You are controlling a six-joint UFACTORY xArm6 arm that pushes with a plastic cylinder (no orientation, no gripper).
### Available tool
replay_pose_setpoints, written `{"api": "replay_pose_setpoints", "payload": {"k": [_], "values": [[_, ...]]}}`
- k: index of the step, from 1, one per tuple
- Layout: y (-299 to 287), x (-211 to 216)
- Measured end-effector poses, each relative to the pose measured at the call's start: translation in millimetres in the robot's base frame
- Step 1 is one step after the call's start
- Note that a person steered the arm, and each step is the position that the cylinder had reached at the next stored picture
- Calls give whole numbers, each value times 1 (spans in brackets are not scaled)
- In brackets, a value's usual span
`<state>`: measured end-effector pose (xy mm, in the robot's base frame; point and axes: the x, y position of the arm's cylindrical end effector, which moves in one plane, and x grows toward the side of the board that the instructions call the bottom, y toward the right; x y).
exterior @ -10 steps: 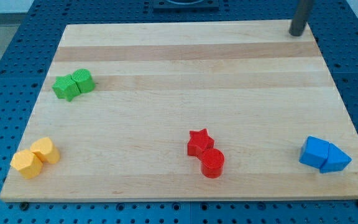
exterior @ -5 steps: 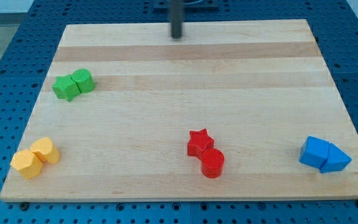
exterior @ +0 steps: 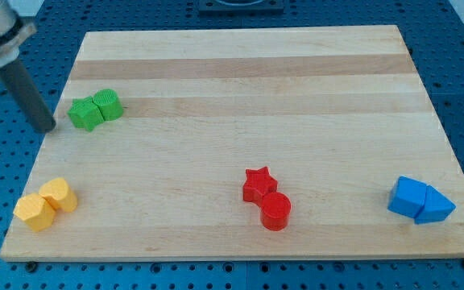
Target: Slightly move the green blocks towards right of the board
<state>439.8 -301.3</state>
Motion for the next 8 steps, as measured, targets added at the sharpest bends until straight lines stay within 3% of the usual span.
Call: {"api": "replay_pose_setpoints", "payload": {"k": [4, 7, 8], "values": [[53, -20], [61, -93], [66, -93]]}}
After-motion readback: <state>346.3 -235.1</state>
